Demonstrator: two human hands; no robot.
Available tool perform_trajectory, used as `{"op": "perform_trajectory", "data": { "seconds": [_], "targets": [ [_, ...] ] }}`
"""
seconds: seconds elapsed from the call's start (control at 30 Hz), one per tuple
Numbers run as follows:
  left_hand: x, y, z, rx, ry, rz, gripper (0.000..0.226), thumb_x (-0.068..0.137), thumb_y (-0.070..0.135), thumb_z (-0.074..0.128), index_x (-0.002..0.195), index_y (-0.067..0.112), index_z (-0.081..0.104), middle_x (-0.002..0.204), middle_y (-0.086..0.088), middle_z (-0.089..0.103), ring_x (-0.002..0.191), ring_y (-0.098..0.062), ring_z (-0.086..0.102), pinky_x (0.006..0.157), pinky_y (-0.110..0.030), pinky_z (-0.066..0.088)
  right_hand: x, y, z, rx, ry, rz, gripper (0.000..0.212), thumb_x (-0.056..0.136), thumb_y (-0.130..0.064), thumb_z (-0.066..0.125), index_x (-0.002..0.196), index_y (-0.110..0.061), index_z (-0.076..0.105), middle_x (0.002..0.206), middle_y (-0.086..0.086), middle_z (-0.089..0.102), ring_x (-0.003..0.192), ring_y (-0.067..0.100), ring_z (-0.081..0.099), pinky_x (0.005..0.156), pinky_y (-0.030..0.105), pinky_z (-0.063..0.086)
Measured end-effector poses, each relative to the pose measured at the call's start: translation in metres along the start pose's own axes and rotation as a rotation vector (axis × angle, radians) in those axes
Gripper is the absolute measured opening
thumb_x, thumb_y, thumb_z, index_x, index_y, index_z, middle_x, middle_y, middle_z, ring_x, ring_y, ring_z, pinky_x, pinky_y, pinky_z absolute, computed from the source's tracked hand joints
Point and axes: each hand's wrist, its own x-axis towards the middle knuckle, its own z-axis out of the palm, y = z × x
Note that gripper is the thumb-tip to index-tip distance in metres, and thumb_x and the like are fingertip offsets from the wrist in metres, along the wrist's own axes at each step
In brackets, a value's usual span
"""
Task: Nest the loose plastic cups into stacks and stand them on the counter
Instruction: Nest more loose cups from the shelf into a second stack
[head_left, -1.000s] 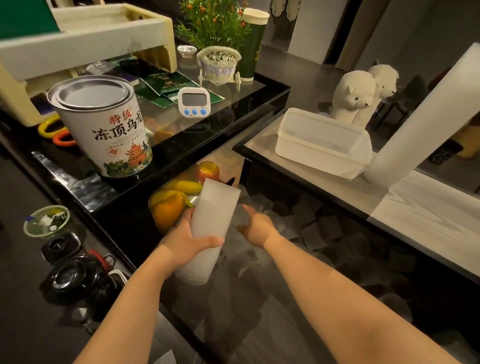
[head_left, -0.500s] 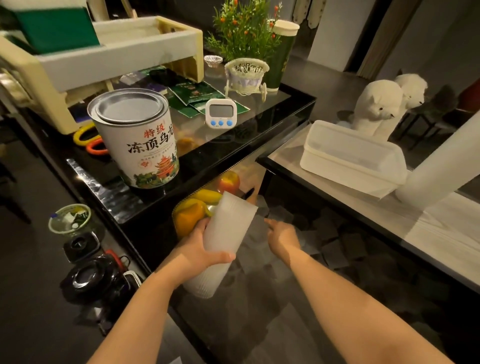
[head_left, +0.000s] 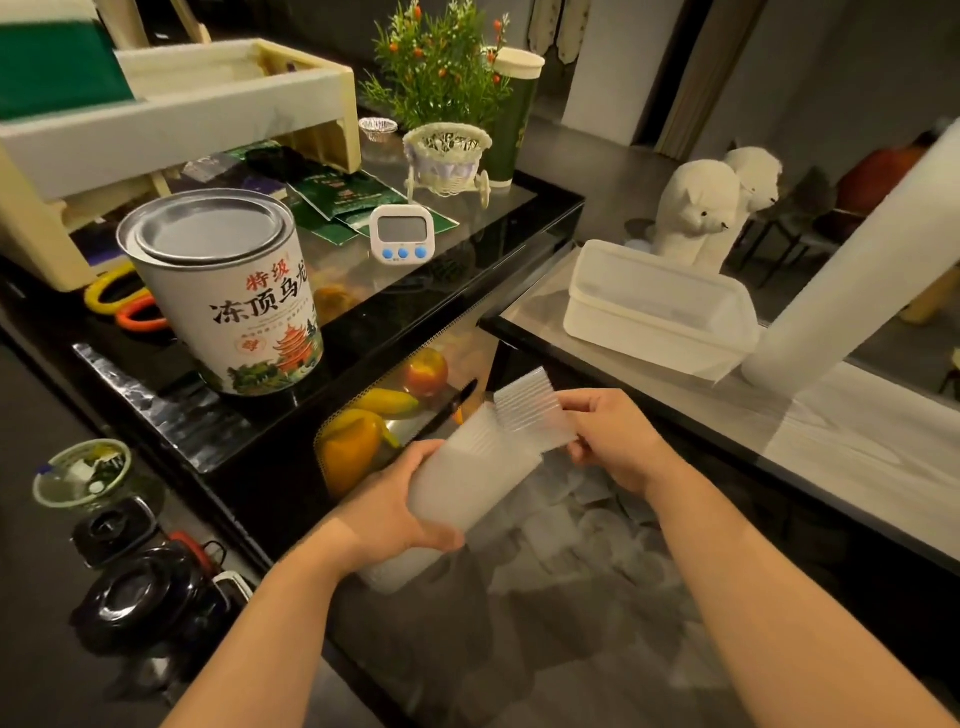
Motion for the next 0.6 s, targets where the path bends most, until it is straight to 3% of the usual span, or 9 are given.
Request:
{"op": "perform_trajectory", "data": {
  "seconds": [0.07, 0.17, 0.3, 0.33, 0.4, 0.47, 0.5, 0.53, 0.6],
  "targets": [
    [0.000, 0.004, 0.000, -0.009, -0.008, 0.033, 0.091, 0.066, 0.029, 0.094, 0.126, 0.054, 0.030, 0.124, 0.026, 0.041, 0.120, -0.012, 0.049, 0.099, -0.038, 0.053, -0.004, -0.001, 0.000, -0.067, -0.052, 0.000, 0.025, 0.094, -0.009, 0.060, 0.110, -0.020, 0.075, 0.069, 0.002, 0.068, 0.045, 0.007, 0.042, 0.051, 0.021, 0.041],
    [0.002, 0.008, -0.001, -0.007, -0.030, 0.072, 0.089, 0.067, 0.029, 0.093, 0.127, 0.054, 0.032, 0.124, 0.023, 0.045, 0.114, -0.011, 0.054, 0.094, -0.034, 0.056, -0.006, 0.000, 0.003, -0.162, -0.108, -0.006, 0.026, 0.091, -0.010, 0.063, 0.108, -0.024, 0.076, 0.083, 0.009, 0.074, 0.050, 0.010, 0.048, 0.053, 0.022, 0.045],
    [0.006, 0.012, 0.001, 0.014, -0.040, 0.108, 0.088, 0.067, 0.031, 0.093, 0.126, 0.056, 0.033, 0.125, 0.023, 0.047, 0.112, -0.010, 0.056, 0.089, -0.030, 0.057, -0.002, 0.008, 0.009, -0.284, -0.148, -0.025, 0.024, 0.091, -0.024, 0.066, 0.109, -0.036, 0.074, 0.095, -0.005, 0.076, 0.089, 0.037, 0.067, 0.085, 0.044, 0.058],
    [0.007, 0.013, 0.002, 0.006, -0.041, 0.108, 0.088, 0.066, 0.031, 0.093, 0.125, 0.057, 0.033, 0.126, 0.023, 0.046, 0.113, -0.009, 0.055, 0.089, -0.030, 0.057, 0.001, 0.010, 0.008, -0.292, -0.155, -0.027, 0.024, 0.093, -0.028, 0.063, 0.112, -0.038, 0.073, 0.097, -0.003, 0.075, 0.095, 0.040, 0.066, 0.088, 0.047, 0.057],
    [0.009, 0.012, 0.004, -0.025, -0.036, 0.103, 0.088, 0.067, 0.030, 0.093, 0.125, 0.057, 0.032, 0.126, 0.024, 0.044, 0.114, -0.009, 0.054, 0.090, -0.030, 0.057, 0.008, 0.015, 0.002, -0.263, -0.128, -0.006, 0.023, 0.098, -0.038, 0.055, 0.115, -0.042, 0.070, 0.093, 0.012, 0.071, 0.078, 0.029, 0.063, 0.074, 0.032, 0.057],
    [0.010, 0.009, 0.005, -0.071, -0.014, 0.074, 0.090, 0.069, 0.032, 0.092, 0.129, 0.055, 0.030, 0.127, 0.024, 0.043, 0.116, -0.009, 0.052, 0.093, -0.034, 0.057, 0.017, 0.026, -0.001, -0.255, 0.015, 0.033, 0.027, 0.100, -0.038, 0.049, 0.119, -0.036, 0.068, 0.082, 0.009, 0.062, 0.064, 0.015, 0.052, 0.062, 0.023, 0.047],
    [0.010, 0.007, 0.005, -0.081, 0.003, 0.055, 0.093, 0.068, 0.034, 0.092, 0.132, 0.055, 0.028, 0.129, 0.021, 0.042, 0.118, -0.010, 0.051, 0.096, -0.037, 0.056, 0.024, 0.037, -0.001, -0.317, 0.102, 0.050, 0.030, 0.101, -0.036, 0.048, 0.122, -0.029, 0.067, 0.084, 0.004, 0.064, 0.066, 0.012, 0.055, 0.065, 0.024, 0.048],
    [0.011, 0.004, 0.004, -0.081, 0.017, 0.035, 0.095, 0.067, 0.037, 0.092, 0.135, 0.054, 0.027, 0.131, 0.018, 0.042, 0.120, -0.011, 0.050, 0.098, -0.042, 0.055, 0.032, 0.051, -0.001, -0.427, 0.161, 0.076, 0.032, 0.100, -0.034, 0.049, 0.128, -0.025, 0.064, 0.095, 0.001, 0.068, 0.077, 0.013, 0.061, 0.074, 0.026, 0.051],
    [0.012, -0.001, 0.002, -0.071, 0.030, -0.006, 0.098, 0.065, 0.041, 0.092, 0.136, 0.056, 0.025, 0.135, 0.014, 0.042, 0.124, -0.016, 0.049, 0.101, -0.047, 0.053, 0.042, 0.079, 0.005, -0.676, 0.123, 0.182, 0.040, 0.098, -0.031, 0.050, 0.138, -0.024, 0.053, 0.125, 0.005, 0.063, 0.110, 0.021, 0.061, 0.094, 0.032, 0.050]
  ]
}}
